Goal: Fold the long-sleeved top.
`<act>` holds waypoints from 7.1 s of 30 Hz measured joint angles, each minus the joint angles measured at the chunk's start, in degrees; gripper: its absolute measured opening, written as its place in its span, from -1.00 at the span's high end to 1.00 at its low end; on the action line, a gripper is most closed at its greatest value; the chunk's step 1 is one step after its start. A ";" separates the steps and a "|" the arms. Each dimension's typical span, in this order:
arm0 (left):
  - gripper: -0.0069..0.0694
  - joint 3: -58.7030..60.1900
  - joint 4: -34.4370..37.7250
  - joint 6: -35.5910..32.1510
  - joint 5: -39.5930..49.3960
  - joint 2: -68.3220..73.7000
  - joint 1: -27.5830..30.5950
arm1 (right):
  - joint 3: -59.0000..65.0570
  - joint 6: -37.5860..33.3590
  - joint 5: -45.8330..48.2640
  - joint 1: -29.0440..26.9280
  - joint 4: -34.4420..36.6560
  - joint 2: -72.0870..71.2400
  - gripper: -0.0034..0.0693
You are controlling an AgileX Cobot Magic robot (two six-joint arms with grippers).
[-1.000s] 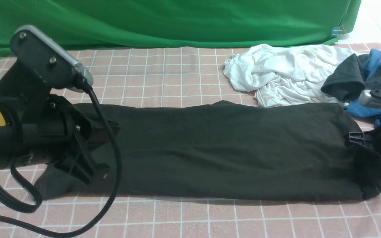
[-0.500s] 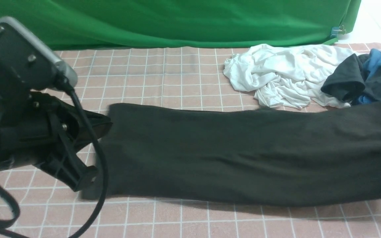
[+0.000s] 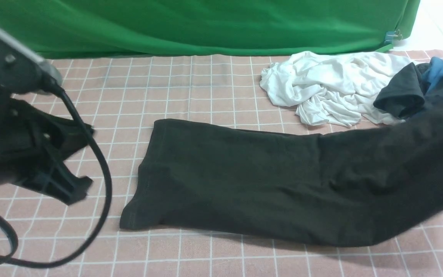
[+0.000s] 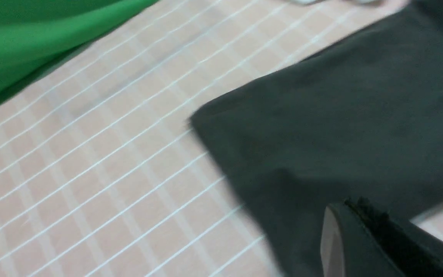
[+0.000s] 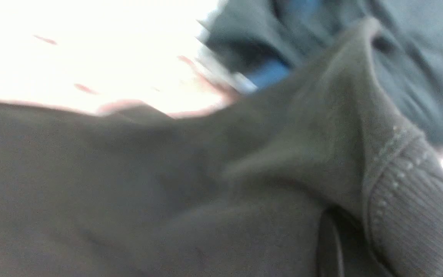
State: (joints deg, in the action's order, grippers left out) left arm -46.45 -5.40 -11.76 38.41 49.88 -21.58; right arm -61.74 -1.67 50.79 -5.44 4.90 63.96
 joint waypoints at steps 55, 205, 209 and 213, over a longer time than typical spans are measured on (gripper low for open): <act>0.77 0.00 -6.56 3.33 4.52 -8.47 0.00 | -40.62 -2.48 -6.56 44.90 30.33 50.42 -0.66; 0.77 31.40 5.76 1.21 -22.36 -47.85 0.00 | 49.30 1.67 -31.30 9.47 0.47 -52.55 0.83; 0.77 31.40 5.76 1.21 -22.36 -47.85 0.00 | 59.75 0.06 -36.08 6.65 -0.32 -59.58 0.83; 0.76 31.40 5.76 1.21 -22.37 -47.85 0.00 | 62.09 -0.08 -36.11 6.41 -0.61 -63.61 0.83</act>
State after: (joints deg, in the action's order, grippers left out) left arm -15.05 0.36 -10.55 16.04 2.03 -21.58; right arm 0.35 -1.75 14.68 0.96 4.29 0.35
